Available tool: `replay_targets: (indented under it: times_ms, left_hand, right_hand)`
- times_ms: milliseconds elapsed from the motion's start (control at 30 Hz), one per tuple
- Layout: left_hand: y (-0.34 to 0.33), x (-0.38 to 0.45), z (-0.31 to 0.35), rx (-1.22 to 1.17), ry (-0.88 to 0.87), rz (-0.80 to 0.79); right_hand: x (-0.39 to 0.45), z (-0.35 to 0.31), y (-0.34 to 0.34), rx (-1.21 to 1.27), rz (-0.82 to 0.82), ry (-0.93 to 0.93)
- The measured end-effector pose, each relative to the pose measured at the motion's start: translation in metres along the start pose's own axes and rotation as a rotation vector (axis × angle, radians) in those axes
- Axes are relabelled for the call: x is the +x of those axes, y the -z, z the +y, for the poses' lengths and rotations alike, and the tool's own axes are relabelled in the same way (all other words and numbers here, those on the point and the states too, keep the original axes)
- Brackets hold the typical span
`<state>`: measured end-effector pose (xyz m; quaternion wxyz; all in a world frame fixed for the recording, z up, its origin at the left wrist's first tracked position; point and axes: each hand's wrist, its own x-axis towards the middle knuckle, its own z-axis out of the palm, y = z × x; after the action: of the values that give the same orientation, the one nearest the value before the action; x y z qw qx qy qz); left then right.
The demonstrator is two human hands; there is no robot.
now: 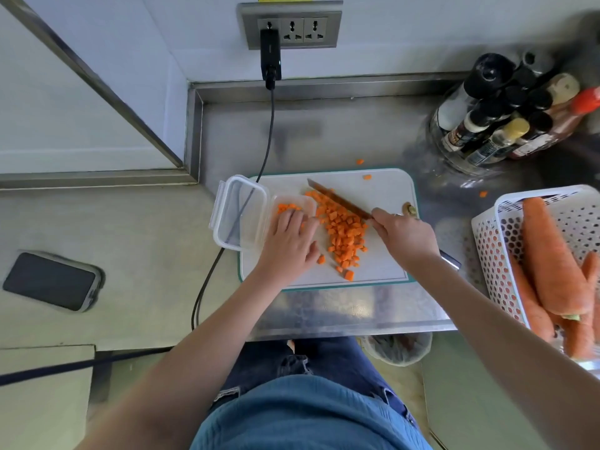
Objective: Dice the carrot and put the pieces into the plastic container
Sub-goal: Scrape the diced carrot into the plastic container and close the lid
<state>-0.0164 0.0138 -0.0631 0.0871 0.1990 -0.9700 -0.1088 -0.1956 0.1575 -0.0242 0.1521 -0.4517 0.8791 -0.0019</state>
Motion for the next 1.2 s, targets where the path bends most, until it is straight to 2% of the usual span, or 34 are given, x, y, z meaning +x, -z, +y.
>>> replay_targets:
  times_ms: [133, 233, 367, 467, 533, 633, 767, 933, 1033, 1133, 1200]
  left_hand:
    - [0.002, -0.001, -0.006, -0.059, 0.106, 0.015]
    - [0.004, 0.001, -0.009, -0.035, 0.091, 0.017]
    - [0.012, 0.01, 0.003, -0.04, -0.053, 0.115]
    - [0.007, 0.027, 0.021, -0.069, -0.157, 0.027]
    - [0.003, 0.04, 0.035, -0.104, -0.039, -0.098]
    - [-0.003, 0.056, 0.051, -0.08, 0.227, -0.322]
    - [-0.012, 0.062, 0.053, -0.052, 0.383, -0.338]
    - [-0.02, 0.063, 0.052, -0.067, 0.461, -0.329]
    - [-0.022, 0.059, 0.05, -0.096, 0.425, -0.264]
    - [-0.024, 0.047, 0.052, -0.232, 0.267, -0.2]
    - [-0.025, 0.038, 0.053, -0.295, 0.189, -0.168]
  right_hand:
    - [-0.016, 0.011, 0.003, -0.037, -0.032, 0.046]
    - [-0.017, 0.018, 0.004, 0.127, 0.039, -0.071]
    - [-0.002, 0.025, 0.009, 0.279, 0.15, -0.255]
    - [0.009, 0.027, 0.012, 0.276, 0.14, -0.326]
    - [0.011, 0.026, 0.01, 0.236, 0.113, -0.351]
    - [0.009, 0.026, 0.005, 0.19, 0.101, -0.334]
    - [0.0, 0.028, 0.001, 0.207, 0.058, -0.308]
    - [-0.021, 0.024, -0.001, 0.193, -0.075, -0.23]
    - [-0.031, 0.023, -0.008, 0.388, -0.035, -0.246]
    - [-0.033, 0.021, -0.009, 0.676, 0.059, -0.384]
    - [-0.033, 0.018, -0.005, 0.92, 0.063, -0.484]
